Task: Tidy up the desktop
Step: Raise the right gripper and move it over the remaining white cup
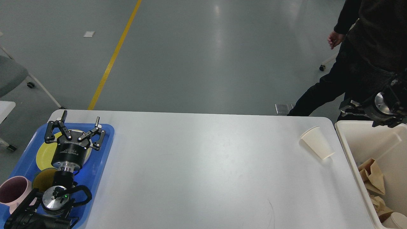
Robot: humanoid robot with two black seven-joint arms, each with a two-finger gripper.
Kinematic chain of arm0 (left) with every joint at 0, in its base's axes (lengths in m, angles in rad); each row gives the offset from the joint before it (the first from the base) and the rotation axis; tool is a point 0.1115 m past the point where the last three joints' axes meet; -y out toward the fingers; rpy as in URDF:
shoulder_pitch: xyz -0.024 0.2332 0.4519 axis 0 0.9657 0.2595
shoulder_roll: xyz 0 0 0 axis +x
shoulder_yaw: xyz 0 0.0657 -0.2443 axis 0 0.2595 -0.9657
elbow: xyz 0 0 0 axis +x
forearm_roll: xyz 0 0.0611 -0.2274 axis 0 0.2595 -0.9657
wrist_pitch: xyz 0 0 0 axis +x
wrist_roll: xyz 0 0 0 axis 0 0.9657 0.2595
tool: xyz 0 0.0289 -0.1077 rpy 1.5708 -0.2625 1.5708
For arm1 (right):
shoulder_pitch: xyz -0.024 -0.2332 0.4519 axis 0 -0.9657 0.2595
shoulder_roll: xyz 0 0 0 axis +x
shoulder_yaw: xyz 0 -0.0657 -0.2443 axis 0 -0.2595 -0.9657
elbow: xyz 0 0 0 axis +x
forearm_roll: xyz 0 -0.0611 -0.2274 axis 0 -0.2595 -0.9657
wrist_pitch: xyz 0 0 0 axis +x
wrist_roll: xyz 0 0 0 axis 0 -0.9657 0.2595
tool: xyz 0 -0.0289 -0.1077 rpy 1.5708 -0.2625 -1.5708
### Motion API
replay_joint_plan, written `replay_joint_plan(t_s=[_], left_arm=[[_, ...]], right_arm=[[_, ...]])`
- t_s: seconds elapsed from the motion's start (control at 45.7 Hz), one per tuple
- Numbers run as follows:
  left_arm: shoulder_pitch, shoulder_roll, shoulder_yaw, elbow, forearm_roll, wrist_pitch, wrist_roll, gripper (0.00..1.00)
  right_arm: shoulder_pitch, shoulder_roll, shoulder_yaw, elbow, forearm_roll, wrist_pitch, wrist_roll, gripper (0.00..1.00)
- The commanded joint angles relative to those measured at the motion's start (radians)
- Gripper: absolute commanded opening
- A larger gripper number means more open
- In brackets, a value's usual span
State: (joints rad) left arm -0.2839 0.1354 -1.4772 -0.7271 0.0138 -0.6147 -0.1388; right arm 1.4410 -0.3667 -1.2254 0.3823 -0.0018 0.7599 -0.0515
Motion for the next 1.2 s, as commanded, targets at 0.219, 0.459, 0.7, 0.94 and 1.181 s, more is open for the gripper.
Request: replay_joint_plan(t_s=[0.219, 0.459, 0.7, 0.94, 1.181], left_arm=[[0.0, 0.0, 0.0, 0.0, 0.0, 0.001, 0.001, 0.96], [0.0, 0.001, 0.0, 0.0, 0.0, 0.001, -0.001, 0.96], [0.0, 0.001, 0.0, 0.0, 0.0, 0.001, -0.001, 0.96], [0.0, 0.001, 0.0, 0.0, 0.0, 0.001, 0.001, 0.96], [0.0, 0.0, 0.0, 0.0, 0.0, 0.001, 0.001, 0.96]], right_arm=[[0.665, 0.017, -0.009, 0.883, -0.064, -0.16, -0.165, 1.0], [1.048, 0.009, -0.043, 1.306, -0.06, -0.148, -0.168, 0.99], [1.179, -0.02, -0.074, 1.36, -0.027, -0.051, -0.166, 1.0], [1.182, -0.018, -0.04, 1.351, -0.026, -0.037, -0.16, 1.0], [1.06, -0.04, -0.046, 1.27, -0.032, -0.132, -0.165, 1.0]])
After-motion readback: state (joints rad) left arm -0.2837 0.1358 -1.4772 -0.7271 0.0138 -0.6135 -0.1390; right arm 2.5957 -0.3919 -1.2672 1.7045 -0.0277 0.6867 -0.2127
